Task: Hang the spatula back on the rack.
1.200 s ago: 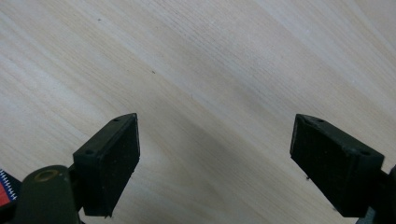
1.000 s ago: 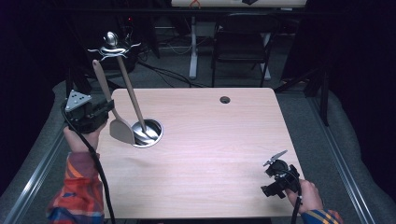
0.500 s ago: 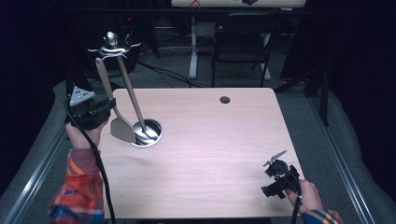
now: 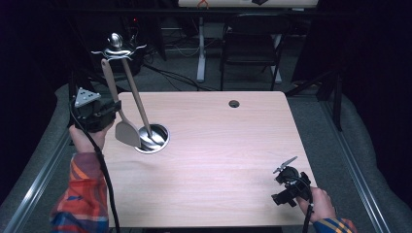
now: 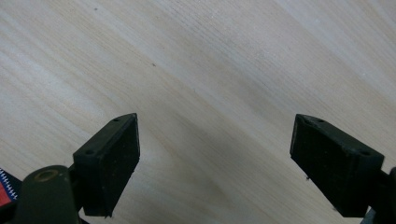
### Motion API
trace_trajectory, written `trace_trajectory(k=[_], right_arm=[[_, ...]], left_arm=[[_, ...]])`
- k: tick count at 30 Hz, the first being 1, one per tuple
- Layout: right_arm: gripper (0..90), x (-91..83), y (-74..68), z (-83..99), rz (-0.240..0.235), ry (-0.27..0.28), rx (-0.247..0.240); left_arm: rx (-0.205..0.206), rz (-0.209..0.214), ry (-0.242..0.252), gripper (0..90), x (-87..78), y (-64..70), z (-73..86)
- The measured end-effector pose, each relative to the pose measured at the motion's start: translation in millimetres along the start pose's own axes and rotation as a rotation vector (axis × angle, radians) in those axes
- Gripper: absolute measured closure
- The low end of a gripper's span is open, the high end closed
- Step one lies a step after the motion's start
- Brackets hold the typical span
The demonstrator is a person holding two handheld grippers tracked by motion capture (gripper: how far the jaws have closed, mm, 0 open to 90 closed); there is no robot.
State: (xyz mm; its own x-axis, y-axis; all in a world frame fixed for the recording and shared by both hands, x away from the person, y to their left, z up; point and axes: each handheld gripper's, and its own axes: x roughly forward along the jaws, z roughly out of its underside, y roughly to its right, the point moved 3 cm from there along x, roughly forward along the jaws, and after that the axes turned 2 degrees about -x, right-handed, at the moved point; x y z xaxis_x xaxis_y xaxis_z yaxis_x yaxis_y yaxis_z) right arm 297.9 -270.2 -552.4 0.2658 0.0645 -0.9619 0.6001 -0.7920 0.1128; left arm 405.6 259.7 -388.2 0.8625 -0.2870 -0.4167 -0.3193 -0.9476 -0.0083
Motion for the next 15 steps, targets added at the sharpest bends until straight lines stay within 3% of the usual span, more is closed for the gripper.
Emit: trace_trajectory(k=[13,14,15], right_arm=[[15.6,0.4,-1.3,-0.2,-0.003,0.016,0.004],[15.6,-1.2,-0.6,-0.5,0.009,-0.004,-0.012],[15.6,0.4,-1.9,-0.3,-0.007,0.019,0.002]], left_arm=[[0.007,0.021,0.010,77.0,7.0,-2.0,0.9],[0.007,0.025,0.012,76.8,7.2,-2.0,1.1],[0.006,0.027,0.012,76.7,7.3,-1.7,1.1]])
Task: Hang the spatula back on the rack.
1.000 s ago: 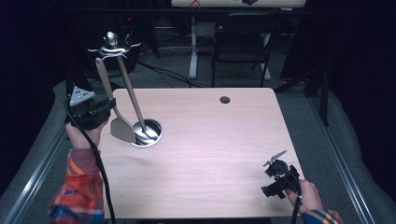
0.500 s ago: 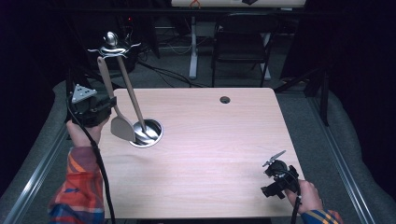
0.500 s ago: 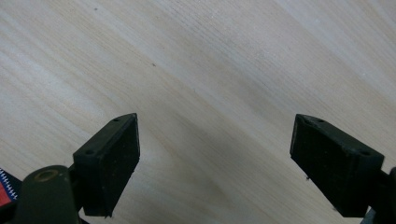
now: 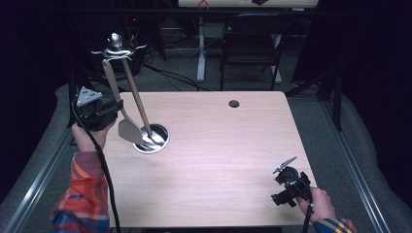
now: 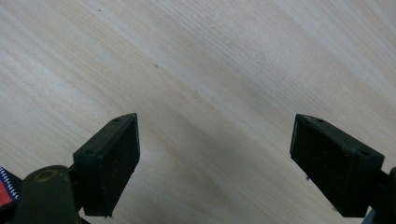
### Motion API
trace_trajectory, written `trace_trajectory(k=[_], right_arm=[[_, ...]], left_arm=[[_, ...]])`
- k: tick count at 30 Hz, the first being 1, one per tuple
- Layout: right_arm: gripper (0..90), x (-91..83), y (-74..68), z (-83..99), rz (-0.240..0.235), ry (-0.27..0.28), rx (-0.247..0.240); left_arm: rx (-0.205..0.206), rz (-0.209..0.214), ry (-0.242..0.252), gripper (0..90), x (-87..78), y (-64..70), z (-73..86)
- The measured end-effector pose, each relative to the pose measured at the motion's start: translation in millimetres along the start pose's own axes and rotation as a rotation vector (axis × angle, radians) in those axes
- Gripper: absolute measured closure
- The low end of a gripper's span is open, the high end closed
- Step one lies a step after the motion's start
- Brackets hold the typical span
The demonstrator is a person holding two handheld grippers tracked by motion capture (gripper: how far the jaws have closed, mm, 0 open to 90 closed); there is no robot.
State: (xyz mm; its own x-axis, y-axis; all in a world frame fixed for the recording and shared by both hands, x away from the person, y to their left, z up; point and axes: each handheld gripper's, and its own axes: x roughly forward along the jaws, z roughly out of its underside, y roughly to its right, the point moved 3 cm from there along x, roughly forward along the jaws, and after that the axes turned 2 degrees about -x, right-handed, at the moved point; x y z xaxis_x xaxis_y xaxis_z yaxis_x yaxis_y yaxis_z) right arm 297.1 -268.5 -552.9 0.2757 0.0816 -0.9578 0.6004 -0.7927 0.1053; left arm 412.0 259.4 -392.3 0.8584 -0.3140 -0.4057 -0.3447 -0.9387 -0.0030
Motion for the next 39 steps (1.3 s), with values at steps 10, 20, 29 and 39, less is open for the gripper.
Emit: trace_trajectory(k=[10,20,29,39], right_arm=[[15.6,-1.6,1.6,1.3,0.004,-0.013,-0.007],[15.6,-1.8,1.3,2.9,-0.005,-0.010,-0.001],[15.6,-1.1,0.3,4.6,0.000,-0.002,-0.003],[15.6,-1.3,-1.3,3.8,0.006,-0.033,-0.045]], left_arm=[[-0.026,0.009,-0.062,43.0,-1.7,5.2,1.6],[-0.003,0.024,-0.159,0.1,-5.1,20.0,23.7],[-0.088,0.058,-0.156,1.6,-5.1,31.0,89.8],[-0.003,0.099,-0.214,0.3,7.2,42.1,113.8]])
